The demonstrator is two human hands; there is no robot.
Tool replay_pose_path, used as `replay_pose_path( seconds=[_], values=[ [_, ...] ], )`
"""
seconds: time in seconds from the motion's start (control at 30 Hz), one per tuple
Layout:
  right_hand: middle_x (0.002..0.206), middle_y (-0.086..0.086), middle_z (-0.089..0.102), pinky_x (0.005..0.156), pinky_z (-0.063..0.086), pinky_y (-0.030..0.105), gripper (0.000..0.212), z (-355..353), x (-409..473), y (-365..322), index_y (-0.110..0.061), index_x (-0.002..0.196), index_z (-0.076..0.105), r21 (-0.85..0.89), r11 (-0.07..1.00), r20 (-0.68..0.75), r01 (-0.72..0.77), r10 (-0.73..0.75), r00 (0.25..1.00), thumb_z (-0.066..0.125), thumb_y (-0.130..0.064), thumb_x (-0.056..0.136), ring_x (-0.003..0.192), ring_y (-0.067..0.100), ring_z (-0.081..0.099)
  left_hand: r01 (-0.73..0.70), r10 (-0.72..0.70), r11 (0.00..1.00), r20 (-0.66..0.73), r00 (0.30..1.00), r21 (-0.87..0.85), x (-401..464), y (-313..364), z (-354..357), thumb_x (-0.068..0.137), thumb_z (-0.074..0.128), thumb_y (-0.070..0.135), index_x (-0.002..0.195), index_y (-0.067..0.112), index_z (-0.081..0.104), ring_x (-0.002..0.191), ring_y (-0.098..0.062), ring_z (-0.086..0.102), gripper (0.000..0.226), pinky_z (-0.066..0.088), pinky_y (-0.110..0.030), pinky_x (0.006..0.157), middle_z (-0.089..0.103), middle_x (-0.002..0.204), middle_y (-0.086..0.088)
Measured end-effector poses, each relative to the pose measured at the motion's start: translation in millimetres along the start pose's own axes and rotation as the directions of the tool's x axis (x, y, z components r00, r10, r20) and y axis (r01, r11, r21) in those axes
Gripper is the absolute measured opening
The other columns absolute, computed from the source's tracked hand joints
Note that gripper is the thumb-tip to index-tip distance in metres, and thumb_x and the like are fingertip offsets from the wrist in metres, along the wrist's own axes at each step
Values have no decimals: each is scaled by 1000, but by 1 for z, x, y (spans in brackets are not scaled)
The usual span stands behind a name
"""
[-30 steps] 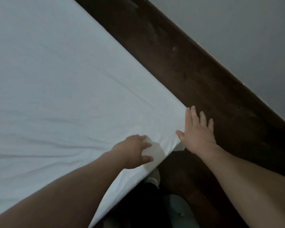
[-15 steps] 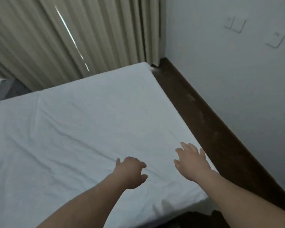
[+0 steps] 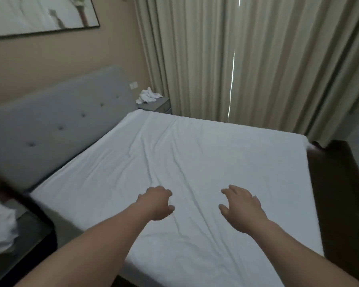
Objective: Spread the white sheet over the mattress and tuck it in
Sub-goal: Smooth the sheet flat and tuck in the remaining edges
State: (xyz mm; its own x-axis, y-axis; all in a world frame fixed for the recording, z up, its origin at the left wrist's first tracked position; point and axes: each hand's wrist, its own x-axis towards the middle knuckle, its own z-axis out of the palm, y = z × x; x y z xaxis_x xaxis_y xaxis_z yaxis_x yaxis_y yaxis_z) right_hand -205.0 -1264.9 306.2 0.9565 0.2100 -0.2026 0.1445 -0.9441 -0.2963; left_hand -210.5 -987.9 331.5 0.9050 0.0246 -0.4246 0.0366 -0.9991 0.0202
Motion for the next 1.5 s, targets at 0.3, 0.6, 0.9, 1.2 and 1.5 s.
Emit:
replay_pose_path(
  seconds=[0.3, 0.6, 0.9, 1.2, 1.5],
  values=[
    [167, -3, 23, 119, 30, 49, 61, -47, -23, 93, -29, 156, 34, 117, 989, 69, 92, -100, 993, 39, -58, 103, 150, 25, 28, 162, -160, 977, 26, 987, -140, -51, 81, 25, 94, 49, 59, 159, 30, 27, 149, -26, 28, 75, 36, -52, 115, 25, 166, 6],
    [163, -5, 29, 115, 36, 44, 59, -72, 25, 174, -27, 155, 35, 151, 988, 55, -45, 37, 998, 41, -54, 104, 145, 24, 35, 73, -76, 982, -10, 997, -173, 41, 152, 3, 97, 49, 58, 159, 29, 28, 149, -26, 29, 72, 36, -48, 116, 23, 167, 5],
    [163, -5, 29, 117, 35, 43, 59, -110, 62, 280, -26, 155, 35, 124, 989, 20, -75, 73, 997, 42, -54, 104, 145, 23, 36, 11, -17, 983, -30, 999, -183, 104, 251, -25, 97, 51, 56, 157, 28, 32, 147, -25, 31, 69, 39, -44, 114, 26, 165, 5],
    [162, -5, 32, 115, 39, 42, 60, -166, 84, 462, -26, 155, 36, 174, 985, 13, 14, -16, 1000, 43, -56, 103, 144, 23, 39, 111, -128, 974, -74, 989, -196, 121, 432, -31, 97, 53, 54, 156, 29, 35, 148, -24, 32, 67, 40, -41, 114, 26, 165, 5],
    [161, -1, 34, 111, 43, 44, 60, -227, 86, 588, -24, 155, 37, 178, 984, 79, -6, -8, 997, 48, -51, 103, 141, 26, 42, 68, -88, 965, -71, 994, -254, 138, 590, -42, 97, 53, 52, 155, 30, 37, 145, -23, 35, 63, 41, -41, 113, 29, 164, 6]
  ],
)
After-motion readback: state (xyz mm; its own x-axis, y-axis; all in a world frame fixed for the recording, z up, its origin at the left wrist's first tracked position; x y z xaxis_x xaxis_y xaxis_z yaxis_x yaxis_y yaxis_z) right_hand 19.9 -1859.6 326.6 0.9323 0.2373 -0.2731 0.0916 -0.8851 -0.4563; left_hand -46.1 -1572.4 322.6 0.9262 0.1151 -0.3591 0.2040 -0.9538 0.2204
